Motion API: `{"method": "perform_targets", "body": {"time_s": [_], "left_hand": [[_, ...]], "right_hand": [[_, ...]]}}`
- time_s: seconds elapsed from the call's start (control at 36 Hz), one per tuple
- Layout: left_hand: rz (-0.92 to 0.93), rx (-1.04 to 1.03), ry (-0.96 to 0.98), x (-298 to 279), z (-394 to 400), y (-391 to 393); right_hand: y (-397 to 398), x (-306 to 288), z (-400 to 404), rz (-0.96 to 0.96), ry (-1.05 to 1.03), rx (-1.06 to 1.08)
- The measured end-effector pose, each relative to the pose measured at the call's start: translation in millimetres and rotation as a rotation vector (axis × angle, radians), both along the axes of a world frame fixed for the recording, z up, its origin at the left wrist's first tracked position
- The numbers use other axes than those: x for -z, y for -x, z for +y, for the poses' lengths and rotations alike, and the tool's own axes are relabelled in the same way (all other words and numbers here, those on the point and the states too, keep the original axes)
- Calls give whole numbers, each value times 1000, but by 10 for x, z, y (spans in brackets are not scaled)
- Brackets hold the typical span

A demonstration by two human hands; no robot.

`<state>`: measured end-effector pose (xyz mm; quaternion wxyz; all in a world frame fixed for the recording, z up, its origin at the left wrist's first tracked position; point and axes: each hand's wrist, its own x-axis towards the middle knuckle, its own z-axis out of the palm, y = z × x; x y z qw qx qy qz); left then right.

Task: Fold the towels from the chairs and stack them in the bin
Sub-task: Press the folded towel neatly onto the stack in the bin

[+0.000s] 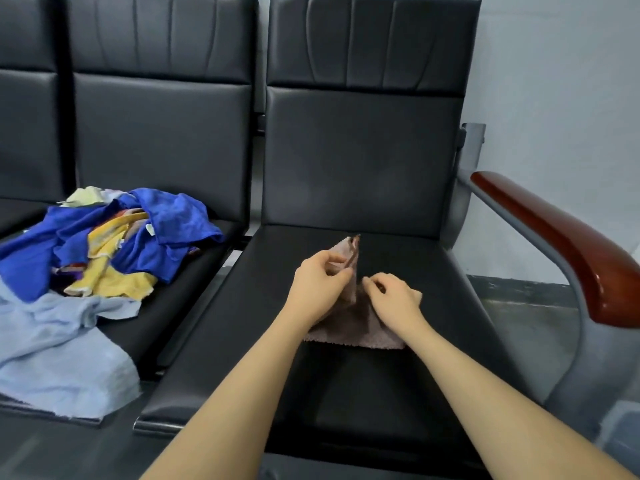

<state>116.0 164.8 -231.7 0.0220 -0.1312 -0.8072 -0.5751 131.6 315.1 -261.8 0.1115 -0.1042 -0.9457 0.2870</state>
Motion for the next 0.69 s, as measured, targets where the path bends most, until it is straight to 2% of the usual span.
{"method": "perform_targets", "body": {"time_s": [0.08, 0.17, 0.28, 0.33, 0.53, 0.69], "left_hand": [[-95, 142, 144, 62, 151, -56], [9, 16, 374, 135, 185, -54], [150, -167, 717, 227, 142, -12], [153, -243, 860, 266, 119, -13], [105, -341, 901, 316, 105, -13], [76, -285, 918, 360, 220, -62]], "right_hand": [[-37, -19, 123, -80, -6, 65], [-89, -7, 132, -167, -52, 60], [-127, 11, 69, -159, -143, 62], [-124, 7, 17, -149, -120, 72], [-165, -42, 3, 8, 185, 73], [-254, 2, 67, 6, 156, 52]]}}
